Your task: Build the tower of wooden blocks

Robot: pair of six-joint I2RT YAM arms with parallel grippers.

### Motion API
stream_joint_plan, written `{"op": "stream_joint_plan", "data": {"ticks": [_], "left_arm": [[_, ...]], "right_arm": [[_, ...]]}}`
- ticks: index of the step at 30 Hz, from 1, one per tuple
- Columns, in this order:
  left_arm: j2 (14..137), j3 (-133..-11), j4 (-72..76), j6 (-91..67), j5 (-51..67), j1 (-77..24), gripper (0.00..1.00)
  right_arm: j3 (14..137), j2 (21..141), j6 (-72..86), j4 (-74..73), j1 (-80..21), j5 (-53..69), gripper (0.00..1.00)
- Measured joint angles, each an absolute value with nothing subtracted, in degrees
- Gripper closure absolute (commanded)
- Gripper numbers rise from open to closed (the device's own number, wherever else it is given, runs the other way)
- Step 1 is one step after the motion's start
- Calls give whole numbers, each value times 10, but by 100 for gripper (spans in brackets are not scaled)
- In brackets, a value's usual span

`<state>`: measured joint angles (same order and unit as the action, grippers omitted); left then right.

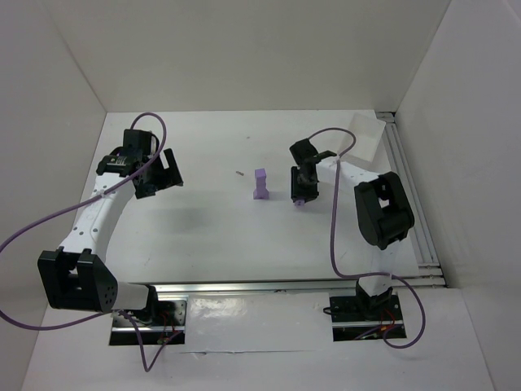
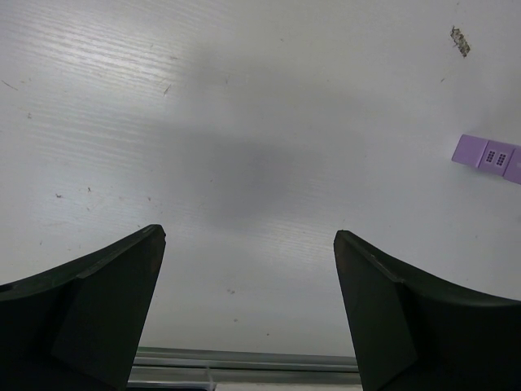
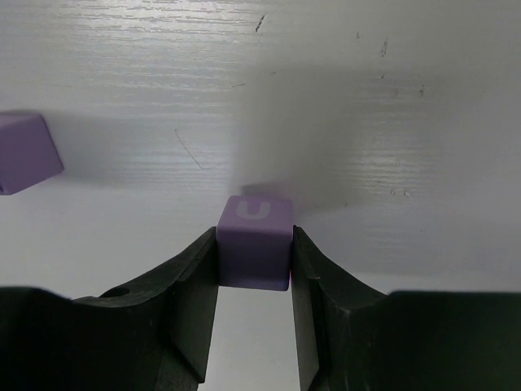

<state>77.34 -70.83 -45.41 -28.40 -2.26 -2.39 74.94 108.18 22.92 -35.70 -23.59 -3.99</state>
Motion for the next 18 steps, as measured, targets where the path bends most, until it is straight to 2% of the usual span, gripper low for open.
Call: {"op": "stream_joint_plan", "data": {"ticks": [7, 12, 14, 18], "left_arm": [[773, -708, -454, -284, -23, -24, 2], [773, -708, -454, -284, -22, -24, 2], [773, -708, -454, -284, -23, -24, 2], [773, -708, -454, -284, -22, -24, 2]], "right_arm": [[743, 1082, 229, -346, -237, -53, 59], [743, 1082, 229, -347, -243, -67, 53], [743, 1082, 229, -347, -246, -71, 48], [743, 1082, 229, -347, -250, -77, 48]]}}
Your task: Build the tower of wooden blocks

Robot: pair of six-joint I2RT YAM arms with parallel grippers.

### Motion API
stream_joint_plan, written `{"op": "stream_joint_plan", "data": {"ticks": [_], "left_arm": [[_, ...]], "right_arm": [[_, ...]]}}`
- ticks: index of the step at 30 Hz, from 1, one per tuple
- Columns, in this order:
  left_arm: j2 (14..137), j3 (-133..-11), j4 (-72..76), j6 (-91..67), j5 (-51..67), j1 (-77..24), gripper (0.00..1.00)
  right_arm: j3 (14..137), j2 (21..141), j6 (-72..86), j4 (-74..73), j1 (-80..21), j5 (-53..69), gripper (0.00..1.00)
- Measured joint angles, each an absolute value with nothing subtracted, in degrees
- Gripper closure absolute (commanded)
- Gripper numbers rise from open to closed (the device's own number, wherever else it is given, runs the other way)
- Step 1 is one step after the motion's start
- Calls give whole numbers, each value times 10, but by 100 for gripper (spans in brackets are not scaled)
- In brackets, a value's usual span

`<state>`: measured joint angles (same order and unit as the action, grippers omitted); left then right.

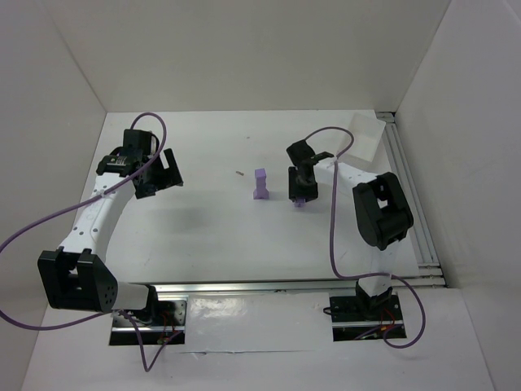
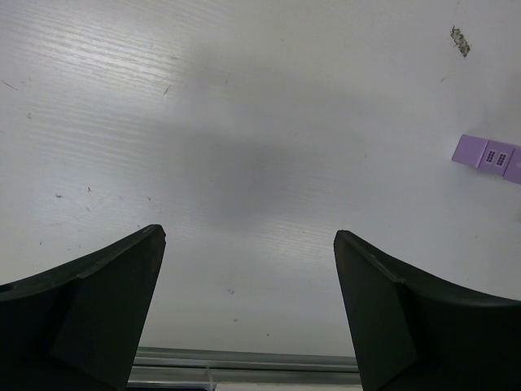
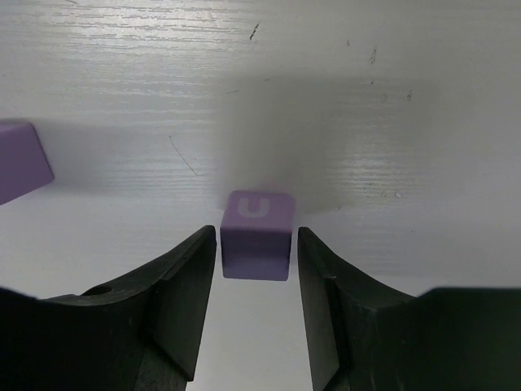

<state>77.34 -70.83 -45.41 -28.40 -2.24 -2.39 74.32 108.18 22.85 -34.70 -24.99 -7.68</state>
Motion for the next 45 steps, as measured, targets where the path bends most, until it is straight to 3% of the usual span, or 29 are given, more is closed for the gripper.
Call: {"op": "stream_joint_plan", "data": {"ticks": [8, 11, 16, 22, 26, 35, 45], "left_arm": [[773, -708, -454, -284, -22, -24, 2], [773, -708, -454, -284, -20, -24, 2], [773, -708, -454, -284, -18, -24, 2], [773, -708, -454, -284, -16, -24, 2], [773, -708, -454, -284, -16, -24, 2], [773, -708, -455, -282, -20, -24, 2], [770, -708, -455, -282, -23, -24, 2]], "right_arm": [[743, 1082, 229, -347, -251, -86, 48], [743, 1082, 229, -347, -254, -87, 54], [743, 1082, 231, -348, -259, -93, 54], [744, 1082, 236, -349, -265, -98, 66], [767, 1083, 240, -377, -265, -110, 66], [1023, 1079, 249, -511, -272, -131, 66], [1283, 1117, 260, -622, -355, -126, 66]]}}
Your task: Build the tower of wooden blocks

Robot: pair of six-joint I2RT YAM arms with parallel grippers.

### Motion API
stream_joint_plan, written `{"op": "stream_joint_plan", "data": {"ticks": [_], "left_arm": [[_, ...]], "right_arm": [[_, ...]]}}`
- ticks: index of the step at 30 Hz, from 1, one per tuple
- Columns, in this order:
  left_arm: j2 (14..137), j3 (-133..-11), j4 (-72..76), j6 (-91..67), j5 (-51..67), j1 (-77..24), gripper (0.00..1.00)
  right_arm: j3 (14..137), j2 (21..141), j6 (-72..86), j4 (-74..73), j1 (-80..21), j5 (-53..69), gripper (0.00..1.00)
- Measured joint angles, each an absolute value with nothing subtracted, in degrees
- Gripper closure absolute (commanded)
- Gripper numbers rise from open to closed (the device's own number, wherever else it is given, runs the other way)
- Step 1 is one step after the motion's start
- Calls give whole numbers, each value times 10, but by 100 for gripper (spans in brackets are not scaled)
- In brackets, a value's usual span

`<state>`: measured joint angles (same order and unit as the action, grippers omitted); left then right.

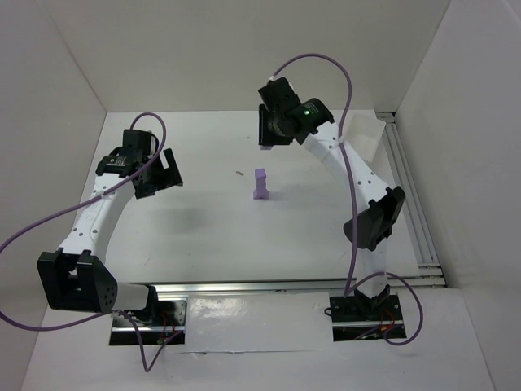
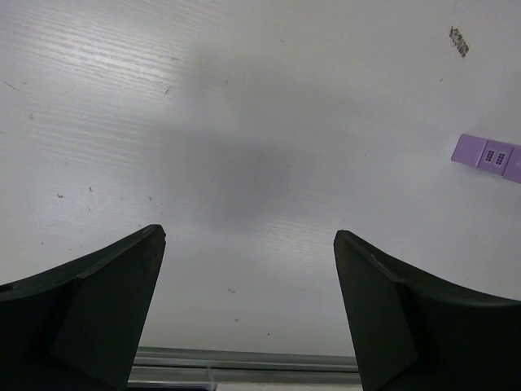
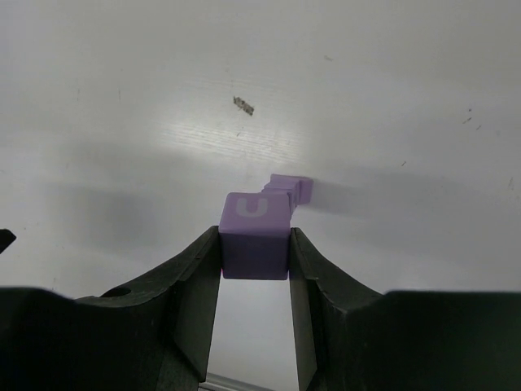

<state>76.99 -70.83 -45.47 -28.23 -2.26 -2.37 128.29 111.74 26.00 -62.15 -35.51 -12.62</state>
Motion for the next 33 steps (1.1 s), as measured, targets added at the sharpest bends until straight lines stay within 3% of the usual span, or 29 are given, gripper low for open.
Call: {"op": "stream_joint_plan", "data": {"ticks": [33], "left_arm": [[770, -708, -455, -282, -22, -24, 2]], "right_arm": [[1276, 1199, 274, -684, -390, -106, 65]]}}
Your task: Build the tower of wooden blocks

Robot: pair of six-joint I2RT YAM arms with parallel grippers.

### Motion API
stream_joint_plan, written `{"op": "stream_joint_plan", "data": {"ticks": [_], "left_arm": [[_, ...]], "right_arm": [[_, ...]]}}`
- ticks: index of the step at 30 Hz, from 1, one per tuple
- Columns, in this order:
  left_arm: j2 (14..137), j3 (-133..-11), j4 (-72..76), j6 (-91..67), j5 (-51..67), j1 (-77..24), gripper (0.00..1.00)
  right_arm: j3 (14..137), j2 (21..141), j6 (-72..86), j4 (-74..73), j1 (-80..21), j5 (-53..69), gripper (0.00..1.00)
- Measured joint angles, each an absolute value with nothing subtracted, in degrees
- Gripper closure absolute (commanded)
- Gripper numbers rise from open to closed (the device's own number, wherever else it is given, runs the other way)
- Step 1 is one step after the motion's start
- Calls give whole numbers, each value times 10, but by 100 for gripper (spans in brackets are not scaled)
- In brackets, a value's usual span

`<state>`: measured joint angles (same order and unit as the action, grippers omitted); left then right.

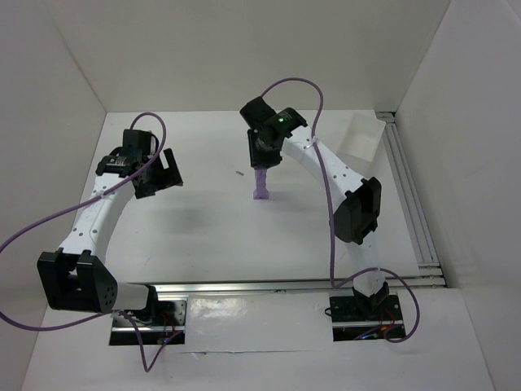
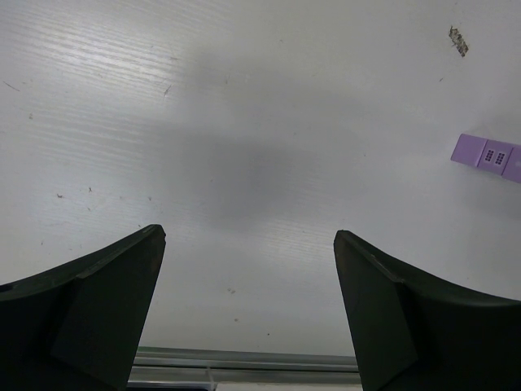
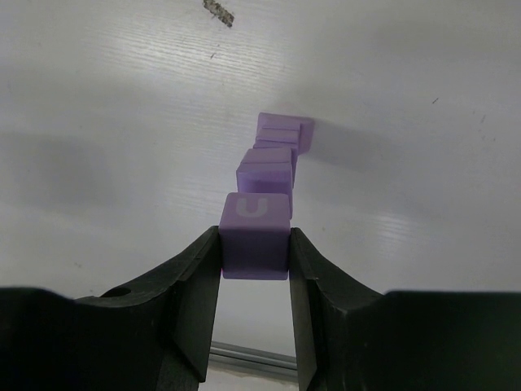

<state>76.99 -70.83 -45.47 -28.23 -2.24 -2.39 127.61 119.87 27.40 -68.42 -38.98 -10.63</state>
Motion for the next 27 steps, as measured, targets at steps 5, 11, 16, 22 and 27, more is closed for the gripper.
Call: {"op": "stream_joint_plan", "data": {"ticks": [5, 11, 16, 22, 27], "left_arm": [[770, -708, -455, -283, -22, -24, 2], [770, -708, -454, -282, -22, -24, 2], [770, -708, -454, -283, -22, -24, 2], [770, -708, -454, -282, -22, -24, 2], [770, -708, -454, -283, -22, -24, 2]], "right_arm": [[1276, 1199, 274, -687, -390, -107, 65], [1276, 1205, 274, -687, -390, -107, 65], [1280, 1207, 274, -688, -390, -107, 65], [1289, 1213, 274, -689, -390, -108, 65], [1289, 1214, 274, -689, -390, -108, 65]]}}
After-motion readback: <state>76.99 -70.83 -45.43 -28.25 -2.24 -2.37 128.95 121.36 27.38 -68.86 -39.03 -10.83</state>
